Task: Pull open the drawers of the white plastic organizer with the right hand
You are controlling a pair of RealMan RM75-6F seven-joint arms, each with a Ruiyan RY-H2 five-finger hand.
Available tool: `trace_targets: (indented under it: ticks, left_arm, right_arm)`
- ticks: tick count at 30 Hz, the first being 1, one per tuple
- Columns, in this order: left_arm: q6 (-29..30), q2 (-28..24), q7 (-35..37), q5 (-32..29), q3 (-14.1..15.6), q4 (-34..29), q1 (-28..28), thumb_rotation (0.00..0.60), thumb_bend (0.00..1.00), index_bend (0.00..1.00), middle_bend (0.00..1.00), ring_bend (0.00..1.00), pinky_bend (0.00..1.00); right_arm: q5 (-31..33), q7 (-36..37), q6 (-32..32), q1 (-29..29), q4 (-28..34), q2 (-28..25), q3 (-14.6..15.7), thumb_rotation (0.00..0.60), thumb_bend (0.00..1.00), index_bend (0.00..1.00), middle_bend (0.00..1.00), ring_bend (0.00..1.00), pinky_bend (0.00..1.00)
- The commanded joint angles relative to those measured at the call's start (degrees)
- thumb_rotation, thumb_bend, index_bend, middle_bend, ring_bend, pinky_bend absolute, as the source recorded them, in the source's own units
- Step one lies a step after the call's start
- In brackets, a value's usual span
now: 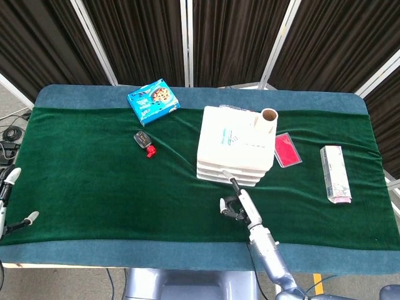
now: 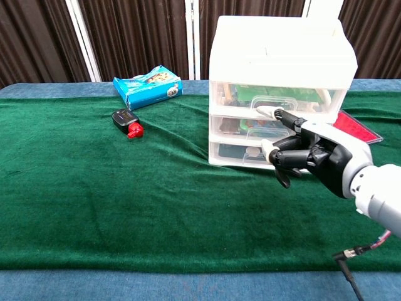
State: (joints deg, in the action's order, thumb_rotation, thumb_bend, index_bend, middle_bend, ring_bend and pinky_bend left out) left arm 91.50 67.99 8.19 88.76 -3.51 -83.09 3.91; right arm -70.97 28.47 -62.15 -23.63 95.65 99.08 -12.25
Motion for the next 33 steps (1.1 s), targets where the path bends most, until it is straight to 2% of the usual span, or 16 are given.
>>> trace_targets:
  ticks: [1,24,33]
  left_arm:
    - [0.0,0.0,0.1,0.0,0.0,0.0,0.0,0.600,0.08,0.00,0.00,0.00,0.00]
    - [-0.7,-0.2,0.6,0.0,0.2,0.2,0.2,0.600,0.08,0.00,0.00,0.00,0.00]
    - [-1.0,-0.2,0.5,-0.2,0.2,0.1,0.2,0.600,0.08,0.00,0.00,0.00,0.00]
  right_arm:
    - [0.2,-0.3,0.0,-0.2,-0.4,0.5,-0.3,0.600,0.56,0.00,0.90,0.91,0.77]
    - [1.8,0.3,1.3,-1.3,-2.1,2.8,-2.7,0.600,0.56,0.01,0.90,0.91,0.77]
    - [2.8,2.1,3.1,-1.6,-0.7,1.8,-3.4,0.600,0.57,0.13,0.90,0.91,0.77]
